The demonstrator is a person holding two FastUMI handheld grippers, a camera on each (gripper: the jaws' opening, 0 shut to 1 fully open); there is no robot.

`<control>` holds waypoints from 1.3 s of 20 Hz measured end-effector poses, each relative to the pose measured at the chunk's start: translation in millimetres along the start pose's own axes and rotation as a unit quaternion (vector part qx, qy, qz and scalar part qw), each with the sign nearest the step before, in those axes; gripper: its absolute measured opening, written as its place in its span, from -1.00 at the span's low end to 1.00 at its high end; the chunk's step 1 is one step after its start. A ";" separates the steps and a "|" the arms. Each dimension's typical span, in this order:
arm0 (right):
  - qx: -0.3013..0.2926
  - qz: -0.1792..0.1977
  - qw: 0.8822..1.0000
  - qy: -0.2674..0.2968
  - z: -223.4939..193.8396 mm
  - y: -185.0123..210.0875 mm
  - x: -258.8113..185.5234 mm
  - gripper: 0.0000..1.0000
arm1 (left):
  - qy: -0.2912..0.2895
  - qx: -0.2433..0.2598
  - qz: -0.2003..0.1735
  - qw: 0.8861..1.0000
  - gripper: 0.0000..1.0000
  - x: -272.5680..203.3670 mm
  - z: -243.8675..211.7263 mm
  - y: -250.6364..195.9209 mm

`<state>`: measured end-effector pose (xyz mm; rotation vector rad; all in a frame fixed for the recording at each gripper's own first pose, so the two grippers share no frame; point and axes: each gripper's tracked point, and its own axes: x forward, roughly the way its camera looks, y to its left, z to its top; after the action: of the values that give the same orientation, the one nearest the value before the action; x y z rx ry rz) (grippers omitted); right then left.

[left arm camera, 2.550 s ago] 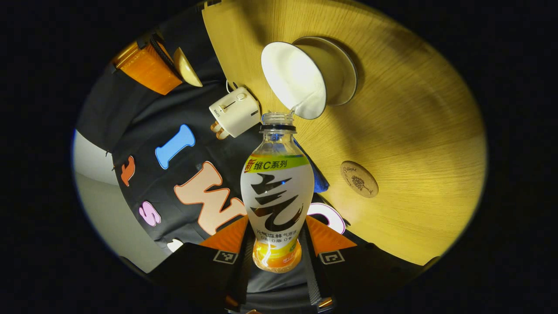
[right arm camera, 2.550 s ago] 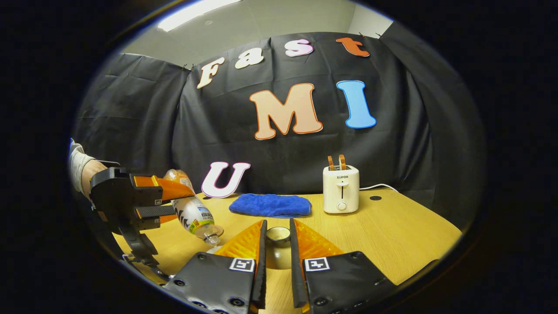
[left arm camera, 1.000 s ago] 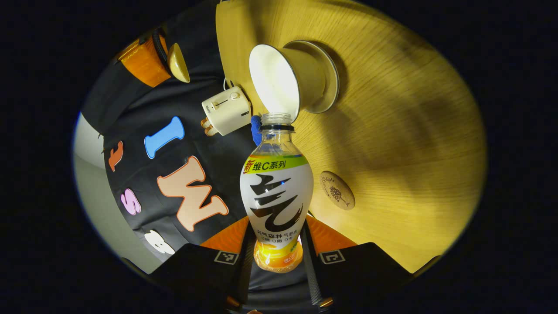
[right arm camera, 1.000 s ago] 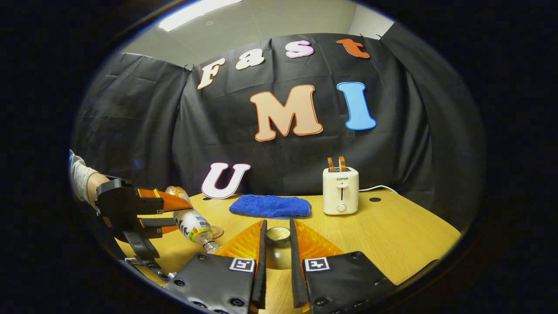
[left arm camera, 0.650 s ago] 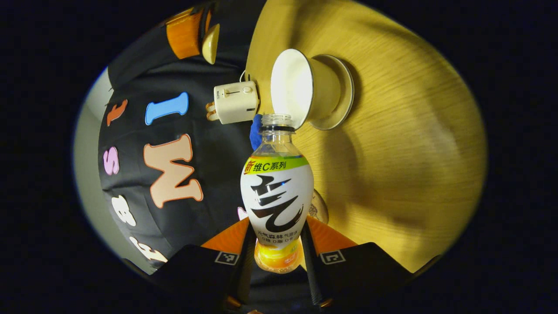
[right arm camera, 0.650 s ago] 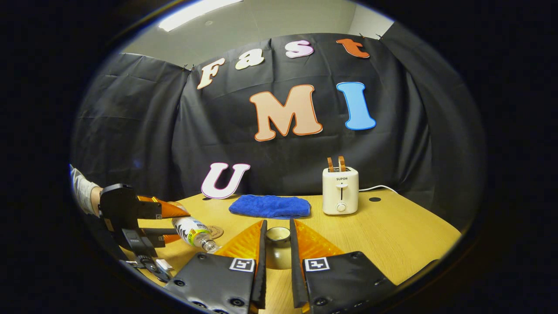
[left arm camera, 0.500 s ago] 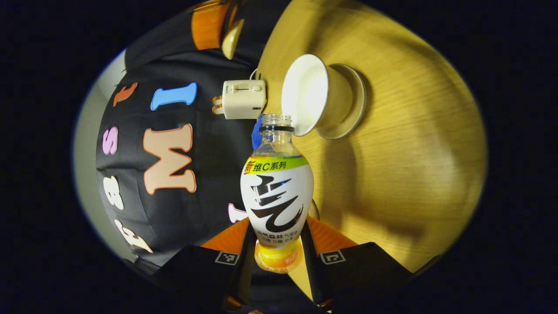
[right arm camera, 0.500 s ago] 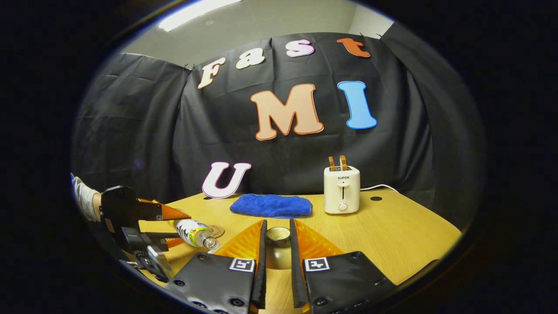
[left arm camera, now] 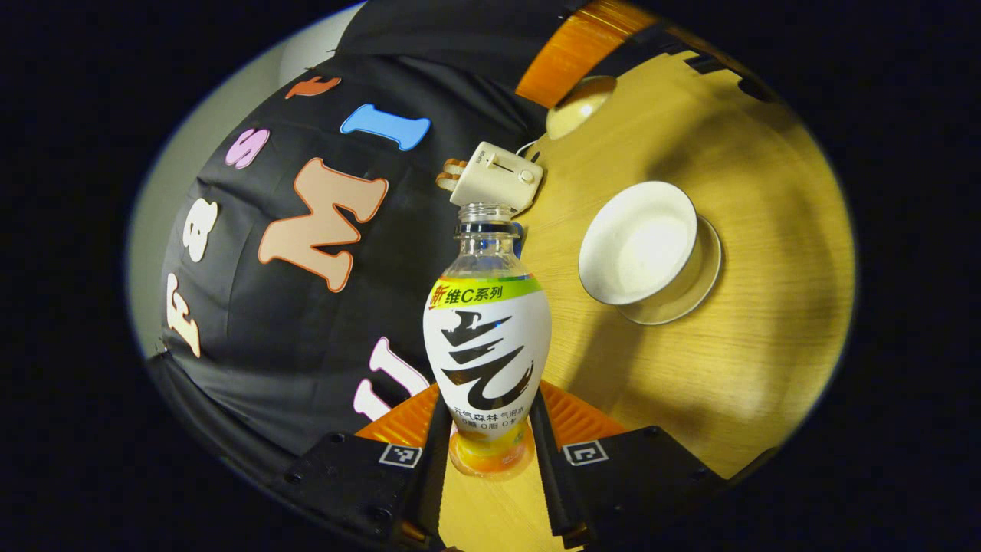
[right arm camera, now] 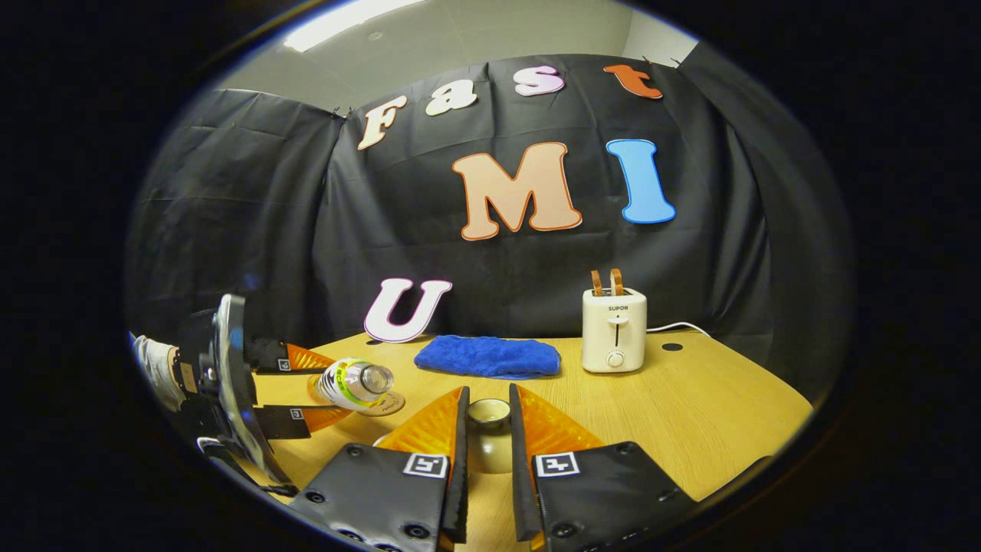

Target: Open the teacup lid with one hand, grasp the water bottle and pour water into the teacup with the other hand; after pouring, place the water bottle on the coaster and then close the teacup lid.

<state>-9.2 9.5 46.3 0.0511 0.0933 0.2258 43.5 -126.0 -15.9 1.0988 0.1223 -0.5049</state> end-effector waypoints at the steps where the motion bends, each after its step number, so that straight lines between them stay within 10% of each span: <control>1: 0.000 0.001 1.000 0.000 0.2 0.8 -0.7 -0.46 | -0.003 -0.019 0.001 1.000 0.02 1.0 2.2 1.2; 9: 0.003 0.003 1.000 -0.001 1.6 1.3 -0.9 -0.46 | -0.036 -0.183 -0.004 0.982 0.02 1.5 15.7 16.2; 26: 0.000 0.002 1.000 0.001 0.3 0.4 -1.3 -0.46 | -0.073 -0.465 0.042 0.881 0.00 43.7 -10.1 63.9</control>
<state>-10.5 9.6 46.8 0.0511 0.0957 0.2292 112.2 -108.9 17.0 0.1172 0.1595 -0.3742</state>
